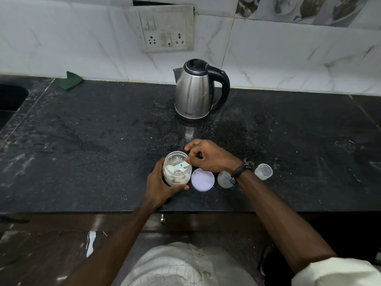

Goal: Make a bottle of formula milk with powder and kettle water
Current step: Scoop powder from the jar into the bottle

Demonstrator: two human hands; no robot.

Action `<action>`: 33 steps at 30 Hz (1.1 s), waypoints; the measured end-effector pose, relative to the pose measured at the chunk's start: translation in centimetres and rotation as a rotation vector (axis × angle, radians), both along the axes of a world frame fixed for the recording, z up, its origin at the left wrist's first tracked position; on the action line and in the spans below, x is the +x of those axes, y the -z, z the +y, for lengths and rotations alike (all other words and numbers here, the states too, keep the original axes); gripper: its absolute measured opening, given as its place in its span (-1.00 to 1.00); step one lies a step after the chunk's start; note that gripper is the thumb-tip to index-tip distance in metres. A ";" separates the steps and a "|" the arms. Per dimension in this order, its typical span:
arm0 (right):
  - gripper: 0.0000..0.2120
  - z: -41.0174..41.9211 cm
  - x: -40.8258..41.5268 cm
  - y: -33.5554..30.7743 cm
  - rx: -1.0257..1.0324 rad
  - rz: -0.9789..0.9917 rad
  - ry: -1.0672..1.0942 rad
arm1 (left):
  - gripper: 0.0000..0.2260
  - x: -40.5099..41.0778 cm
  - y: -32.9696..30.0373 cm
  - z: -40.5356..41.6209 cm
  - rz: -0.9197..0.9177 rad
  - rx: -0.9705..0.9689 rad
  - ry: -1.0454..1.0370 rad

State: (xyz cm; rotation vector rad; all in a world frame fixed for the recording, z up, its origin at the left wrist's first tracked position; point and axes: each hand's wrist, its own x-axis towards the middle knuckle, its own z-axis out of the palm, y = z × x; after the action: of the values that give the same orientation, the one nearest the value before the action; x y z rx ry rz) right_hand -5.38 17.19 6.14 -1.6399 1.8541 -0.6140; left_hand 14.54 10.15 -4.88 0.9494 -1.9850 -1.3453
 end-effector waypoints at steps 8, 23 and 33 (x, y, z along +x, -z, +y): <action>-0.77 0.2 0.0 -0.5 0.001 0.012 -0.004 | -0.06 0.1 -0.1 0.0 -0.034 0.004 -0.004; -0.80 0.9 -1.3 -0.7 0.017 -0.041 0.071 | 0.26 0.1 -1.0 0.1 -0.096 0.006 0.032; -0.86 3.0 -3.2 -1.7 -0.037 -0.261 0.244 | 0.37 0.1 -4.2 0.5 -0.010 -0.166 0.039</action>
State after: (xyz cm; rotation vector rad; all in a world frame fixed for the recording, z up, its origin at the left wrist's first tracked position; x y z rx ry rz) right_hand -8.55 20.17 7.87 -1.2934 1.8673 -0.9239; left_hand 14.68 10.60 -0.70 0.8458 -2.0959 -1.1762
